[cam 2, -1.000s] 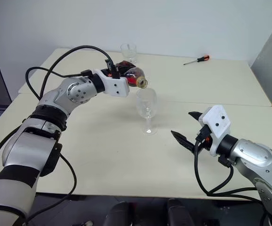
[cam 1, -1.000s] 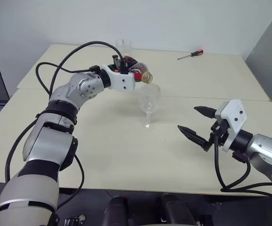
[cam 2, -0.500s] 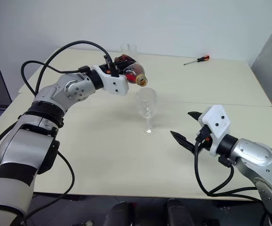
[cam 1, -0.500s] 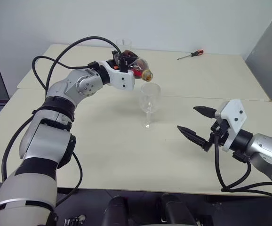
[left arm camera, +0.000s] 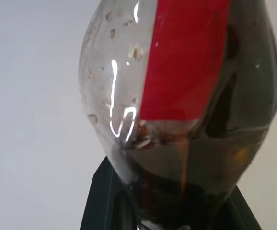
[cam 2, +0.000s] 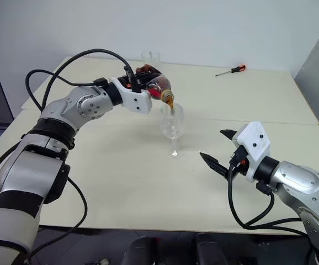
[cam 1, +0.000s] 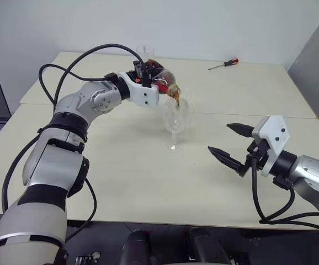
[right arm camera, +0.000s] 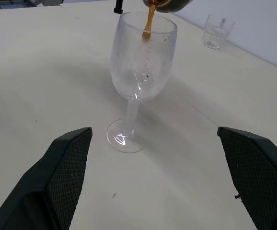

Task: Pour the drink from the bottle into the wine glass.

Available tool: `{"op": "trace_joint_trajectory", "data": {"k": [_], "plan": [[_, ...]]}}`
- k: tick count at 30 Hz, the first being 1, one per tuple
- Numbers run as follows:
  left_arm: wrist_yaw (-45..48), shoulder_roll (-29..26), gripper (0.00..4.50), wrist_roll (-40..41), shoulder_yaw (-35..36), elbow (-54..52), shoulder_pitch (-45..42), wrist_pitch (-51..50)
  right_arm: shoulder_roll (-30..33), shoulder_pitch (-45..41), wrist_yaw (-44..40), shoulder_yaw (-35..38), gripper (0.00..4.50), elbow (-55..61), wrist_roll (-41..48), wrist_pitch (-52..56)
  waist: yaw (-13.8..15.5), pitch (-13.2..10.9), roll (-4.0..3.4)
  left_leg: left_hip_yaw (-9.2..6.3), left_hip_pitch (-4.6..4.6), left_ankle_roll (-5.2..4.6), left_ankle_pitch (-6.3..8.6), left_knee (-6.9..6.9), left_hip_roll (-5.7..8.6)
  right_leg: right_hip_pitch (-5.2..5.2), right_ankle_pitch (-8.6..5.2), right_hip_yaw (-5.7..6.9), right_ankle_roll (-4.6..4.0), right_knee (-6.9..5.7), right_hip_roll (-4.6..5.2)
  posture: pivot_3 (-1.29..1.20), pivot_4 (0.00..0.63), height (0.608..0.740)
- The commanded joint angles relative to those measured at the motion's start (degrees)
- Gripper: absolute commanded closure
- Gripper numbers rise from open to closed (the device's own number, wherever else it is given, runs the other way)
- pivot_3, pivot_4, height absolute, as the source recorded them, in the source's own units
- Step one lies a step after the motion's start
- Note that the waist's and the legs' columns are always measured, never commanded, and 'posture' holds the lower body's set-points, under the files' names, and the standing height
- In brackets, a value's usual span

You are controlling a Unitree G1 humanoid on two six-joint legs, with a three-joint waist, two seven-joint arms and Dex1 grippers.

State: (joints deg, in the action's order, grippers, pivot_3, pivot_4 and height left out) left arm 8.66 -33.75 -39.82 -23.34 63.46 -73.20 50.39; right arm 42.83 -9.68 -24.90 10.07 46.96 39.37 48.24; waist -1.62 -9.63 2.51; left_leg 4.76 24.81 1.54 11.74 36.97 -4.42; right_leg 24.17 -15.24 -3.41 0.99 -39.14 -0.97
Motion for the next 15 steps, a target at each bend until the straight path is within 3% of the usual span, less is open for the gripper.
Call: {"op": "trace_joint_trajectory", "data": {"k": [1, 15], "plan": [[-2.3, -1.2, 3.76, -0.3, 0.0, -1.0, -3.2, 0.3, 0.8, -0.8, -0.3, 1.3, 0.00, 0.6, -0.4, -0.9, 0.0, 0.0, 0.00, 0.00, 0.00, 0.00, 0.00, 0.00, 0.00, 0.00, 0.00, 0.00, 0.00, 0.00, 0.00, 0.00, 0.150, 0.740], [-3.7, -1.6, 3.81, -0.7, -0.6, -0.3, -4.2, 0.0, 0.9, -0.9, -0.3, 1.1, 0.00, 0.2, -1.0, -1.1, 0.0, 0.0, 0.00, 0.00, 0.00, 0.00, 0.00, 0.01, 0.00, 0.00, 0.00, 0.00, 0.00, -0.02, 0.00, 0.00, 0.150, 0.740]]}}
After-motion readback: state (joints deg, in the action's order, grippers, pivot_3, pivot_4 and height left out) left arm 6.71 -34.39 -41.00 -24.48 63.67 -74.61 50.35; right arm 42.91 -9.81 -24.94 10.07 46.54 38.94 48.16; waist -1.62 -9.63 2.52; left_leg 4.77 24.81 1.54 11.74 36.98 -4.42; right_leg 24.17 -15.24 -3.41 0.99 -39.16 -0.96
